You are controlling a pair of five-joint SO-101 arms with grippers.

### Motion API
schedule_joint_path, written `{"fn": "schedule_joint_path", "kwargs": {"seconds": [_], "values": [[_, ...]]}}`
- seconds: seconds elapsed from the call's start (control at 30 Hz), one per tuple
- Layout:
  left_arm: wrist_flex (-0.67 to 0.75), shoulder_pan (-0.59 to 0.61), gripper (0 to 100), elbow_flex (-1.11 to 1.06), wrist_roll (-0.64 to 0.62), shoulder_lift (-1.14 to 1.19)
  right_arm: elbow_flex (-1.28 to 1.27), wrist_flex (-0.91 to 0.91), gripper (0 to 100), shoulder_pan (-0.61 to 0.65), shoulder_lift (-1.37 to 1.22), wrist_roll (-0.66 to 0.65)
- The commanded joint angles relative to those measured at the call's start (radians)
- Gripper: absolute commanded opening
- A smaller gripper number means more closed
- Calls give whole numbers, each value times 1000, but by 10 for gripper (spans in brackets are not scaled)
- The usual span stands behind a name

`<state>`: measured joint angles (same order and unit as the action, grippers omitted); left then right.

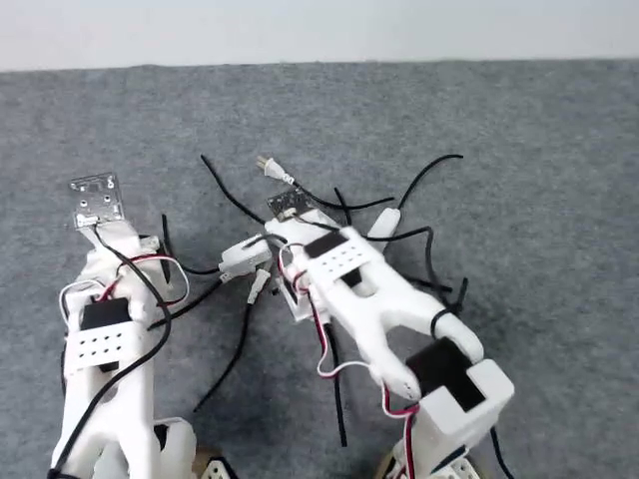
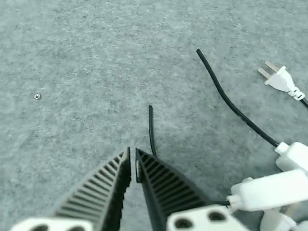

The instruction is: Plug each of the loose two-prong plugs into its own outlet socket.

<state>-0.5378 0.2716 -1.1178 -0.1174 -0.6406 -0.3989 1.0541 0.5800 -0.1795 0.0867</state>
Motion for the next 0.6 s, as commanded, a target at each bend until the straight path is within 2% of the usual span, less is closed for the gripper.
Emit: {"fn": "schedule_joint_path", "kwargs": {"seconds": [0.0,0.13,0.27,0.4,0.57], "values": [[35,-5,12,51,-20,-18,95,108,9,-90,54,-18],[57,-66,12,24,-14,-18,103,206,8,-213,206,-44],[201,-181,13,-87,5,-17,103,340,8,-381,369,-161],[247,-273,13,-137,92,-17,63,397,8,-668,450,-284],[233,-282,24,-133,66,-17,-23,211,9,-1063,421,-417]]}}
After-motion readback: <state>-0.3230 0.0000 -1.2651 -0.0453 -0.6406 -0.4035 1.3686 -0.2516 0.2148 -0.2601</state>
